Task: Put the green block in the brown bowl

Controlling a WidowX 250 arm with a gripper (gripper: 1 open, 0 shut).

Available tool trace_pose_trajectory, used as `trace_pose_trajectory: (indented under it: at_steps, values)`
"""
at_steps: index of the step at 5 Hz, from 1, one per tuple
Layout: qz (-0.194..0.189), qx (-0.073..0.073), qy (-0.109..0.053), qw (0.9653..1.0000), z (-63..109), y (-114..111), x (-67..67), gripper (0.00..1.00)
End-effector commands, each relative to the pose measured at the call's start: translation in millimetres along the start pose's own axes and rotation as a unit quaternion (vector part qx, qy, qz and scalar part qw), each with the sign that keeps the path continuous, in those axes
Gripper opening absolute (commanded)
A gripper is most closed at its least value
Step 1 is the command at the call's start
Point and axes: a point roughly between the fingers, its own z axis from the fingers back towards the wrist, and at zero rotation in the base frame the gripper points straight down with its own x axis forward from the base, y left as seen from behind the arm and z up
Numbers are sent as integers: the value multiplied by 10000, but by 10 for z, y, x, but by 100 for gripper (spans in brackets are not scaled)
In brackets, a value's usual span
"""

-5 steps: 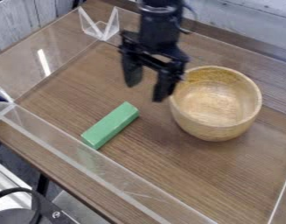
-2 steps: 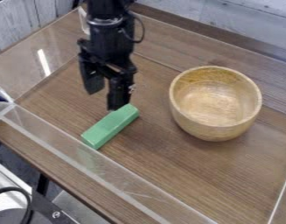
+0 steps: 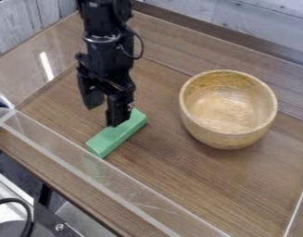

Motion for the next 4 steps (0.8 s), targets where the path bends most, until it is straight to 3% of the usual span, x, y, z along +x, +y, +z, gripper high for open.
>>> trace_pose_trajectory:
  at_steps: [1, 4]
  values:
    - [-13, 121, -144, 9998, -3, 47, 55, 100]
    - [-114, 139, -84, 9998, -240, 8, 117, 100]
